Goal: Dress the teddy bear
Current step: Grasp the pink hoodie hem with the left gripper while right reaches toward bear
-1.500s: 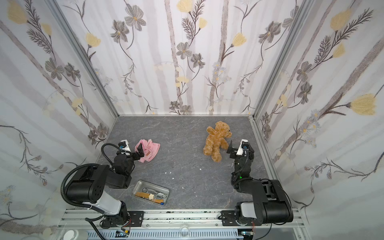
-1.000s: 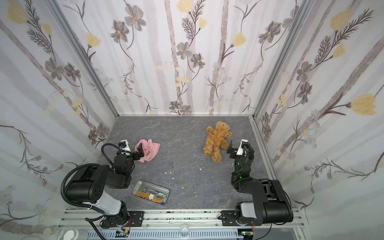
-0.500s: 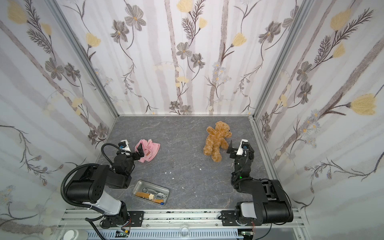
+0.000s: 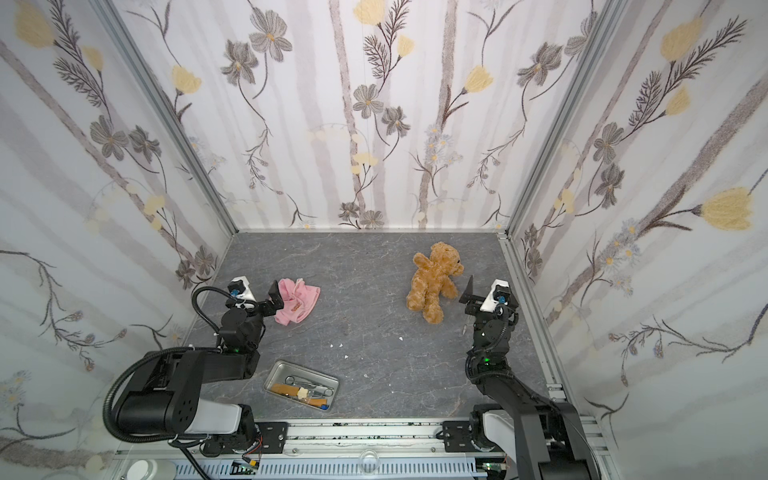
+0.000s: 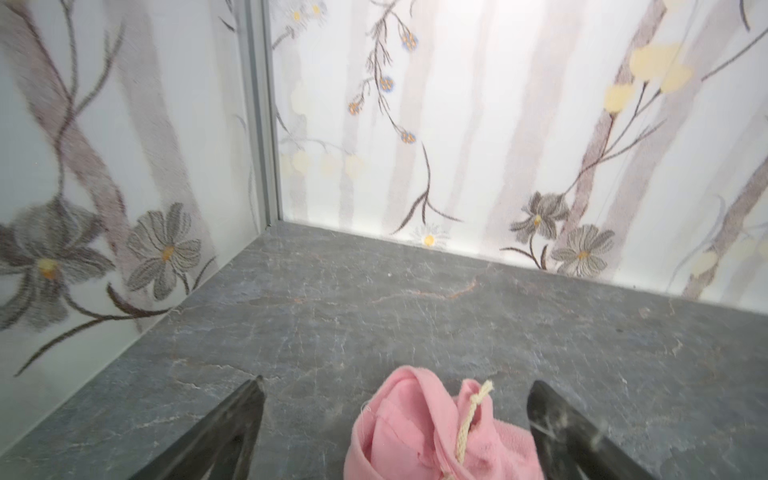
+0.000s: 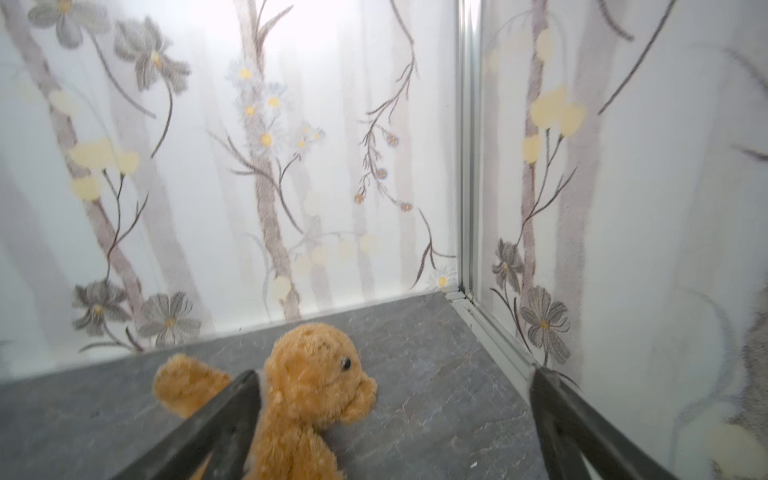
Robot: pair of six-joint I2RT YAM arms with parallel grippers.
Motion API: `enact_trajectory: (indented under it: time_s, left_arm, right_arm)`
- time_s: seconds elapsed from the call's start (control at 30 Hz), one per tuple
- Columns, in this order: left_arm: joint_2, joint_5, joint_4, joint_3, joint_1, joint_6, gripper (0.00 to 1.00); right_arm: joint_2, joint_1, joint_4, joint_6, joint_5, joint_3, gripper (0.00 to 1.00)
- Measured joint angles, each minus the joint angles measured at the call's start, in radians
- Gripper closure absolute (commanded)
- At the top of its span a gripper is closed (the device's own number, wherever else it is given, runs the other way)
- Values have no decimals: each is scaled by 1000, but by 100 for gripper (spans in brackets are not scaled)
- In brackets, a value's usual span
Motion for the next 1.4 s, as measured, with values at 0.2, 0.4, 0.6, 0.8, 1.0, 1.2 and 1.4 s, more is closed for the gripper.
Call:
enact_trajectory:
  time_s: [0.2,0.4,0.6,0.8,1.0,1.2,1.4]
  left_arm:
    - [-205,-3,-184,36,1,-177,0]
    - [-200,207,-381,167,-9,-372,0]
    - [-109,290,-519,210,-92,-467,1]
    - [0,317,-633,315,-186,-450,4]
    - [91,188,-928,503,-244,-372,6]
    - [154,82,-1182,543,-270,-338,10]
    - [290,108,-1278,638,-272,-340,11]
  right_arm:
    - [-237,0,-377,188,21,117,1]
    - [-240,160,-599,340,-54,163,4]
    - [-79,331,-718,373,-32,299,0]
    - [141,355,-742,387,-15,413,0]
    - [214,399,-759,391,-43,462,0]
    - [210,401,-748,391,-80,418,0]
    - [183,401,-705,399,-103,350,0]
